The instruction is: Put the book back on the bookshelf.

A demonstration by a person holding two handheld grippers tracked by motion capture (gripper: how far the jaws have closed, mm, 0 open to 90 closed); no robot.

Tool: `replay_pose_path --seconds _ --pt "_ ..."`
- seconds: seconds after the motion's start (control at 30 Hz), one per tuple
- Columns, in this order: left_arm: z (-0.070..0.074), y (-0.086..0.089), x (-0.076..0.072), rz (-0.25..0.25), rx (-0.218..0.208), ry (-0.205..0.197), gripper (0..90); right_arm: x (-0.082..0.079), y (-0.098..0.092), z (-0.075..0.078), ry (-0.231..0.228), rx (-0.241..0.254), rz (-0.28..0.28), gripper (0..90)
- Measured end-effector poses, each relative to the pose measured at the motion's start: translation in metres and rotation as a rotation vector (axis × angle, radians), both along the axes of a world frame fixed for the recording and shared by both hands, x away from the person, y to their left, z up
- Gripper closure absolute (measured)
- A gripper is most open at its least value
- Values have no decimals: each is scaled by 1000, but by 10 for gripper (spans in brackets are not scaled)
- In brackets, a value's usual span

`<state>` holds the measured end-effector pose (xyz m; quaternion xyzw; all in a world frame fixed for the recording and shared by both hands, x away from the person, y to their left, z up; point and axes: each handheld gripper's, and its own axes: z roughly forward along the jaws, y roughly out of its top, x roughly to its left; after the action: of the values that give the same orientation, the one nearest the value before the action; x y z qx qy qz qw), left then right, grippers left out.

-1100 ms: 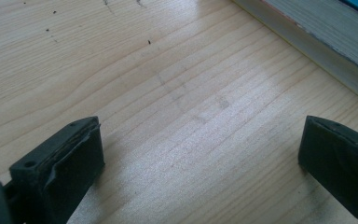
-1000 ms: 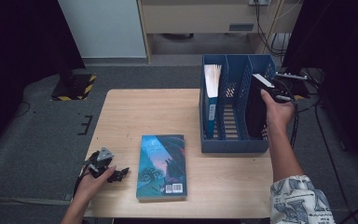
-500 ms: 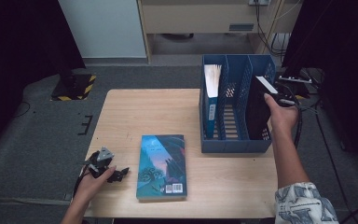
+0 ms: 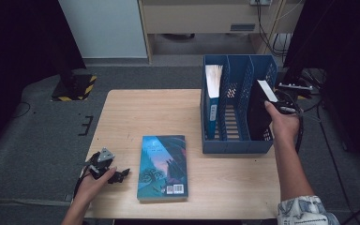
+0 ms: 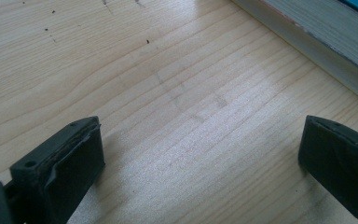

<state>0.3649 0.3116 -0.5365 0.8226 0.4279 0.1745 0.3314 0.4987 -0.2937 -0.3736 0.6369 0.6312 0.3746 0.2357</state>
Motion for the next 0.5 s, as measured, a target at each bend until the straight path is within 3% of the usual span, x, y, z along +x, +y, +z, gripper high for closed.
replay_pose_path --seconds 0.13,0.27,0.5 --pt "0 0 0 0 0 0 0 -6 -1 -2 4 7 1 503" --pt "0 0 0 0 0 0 0 -10 2 -5 -22 12 0 491" --pt "0 0 0 -1 1 0 0 -6 10 -5 -31 36 -5 454"
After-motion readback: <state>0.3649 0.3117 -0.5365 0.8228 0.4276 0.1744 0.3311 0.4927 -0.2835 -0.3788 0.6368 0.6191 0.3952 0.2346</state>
